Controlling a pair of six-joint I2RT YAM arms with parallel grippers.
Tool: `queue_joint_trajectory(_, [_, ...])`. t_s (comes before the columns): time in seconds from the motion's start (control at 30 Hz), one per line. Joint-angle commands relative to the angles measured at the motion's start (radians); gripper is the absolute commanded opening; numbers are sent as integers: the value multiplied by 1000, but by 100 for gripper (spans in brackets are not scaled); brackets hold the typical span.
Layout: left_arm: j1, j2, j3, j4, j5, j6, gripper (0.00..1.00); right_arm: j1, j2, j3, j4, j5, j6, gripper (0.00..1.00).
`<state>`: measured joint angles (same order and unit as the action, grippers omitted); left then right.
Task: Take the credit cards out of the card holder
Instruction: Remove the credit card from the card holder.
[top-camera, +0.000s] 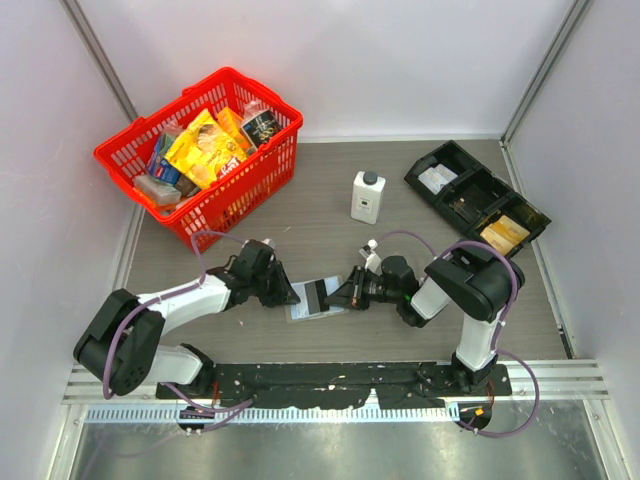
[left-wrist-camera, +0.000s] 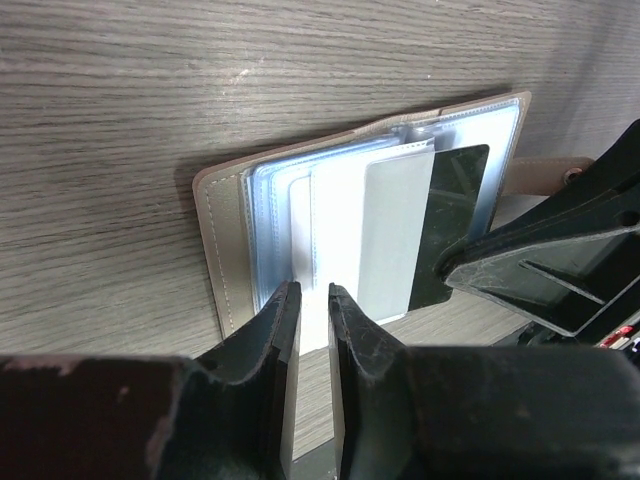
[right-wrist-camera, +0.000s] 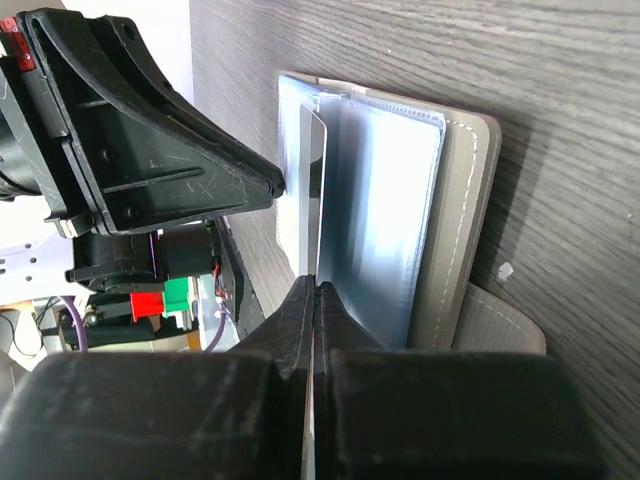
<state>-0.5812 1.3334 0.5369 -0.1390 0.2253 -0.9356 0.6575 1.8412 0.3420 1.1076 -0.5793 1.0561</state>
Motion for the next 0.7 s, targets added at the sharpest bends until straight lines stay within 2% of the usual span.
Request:
queue_joint_trajectory(0.0, [6,-13,18,-19,-3,18,21,-22,-51,-17,-12,-11,-27,1])
queue_joint_trajectory(0.07, [4,-23,17,-17,-4,17,22,-30,-104,-14,-99,-1,-65,1])
queue_joint_trajectory(0.13, [4,-39,23,-19,-15,17,23,-30,-178,6,-262,30,-142,1])
queue_joint_trajectory(0.17, [7,-45,34,-24,-20,21,25,-30,-236,29,-404,47,-210,1])
queue_joint_trajectory(0.27, [21,-62,58,-46,-11,29,32,-30,-357,86,-662,126,-358,1])
queue_joint_trajectory(0.33, [32,-74,81,-63,-1,34,43,-29,-413,135,-796,157,-419,1])
queue_joint_trajectory(0.4, [40,-91,110,-89,14,35,61,-29,-460,169,-903,183,-465,1])
queue_joint_trajectory(0.5, [47,-123,165,-145,5,37,82,-30,-525,210,-1041,231,-511,1])
queue_joint_trajectory(0.67, [52,-161,265,-217,6,15,91,-21,-609,311,-1248,301,-611,1])
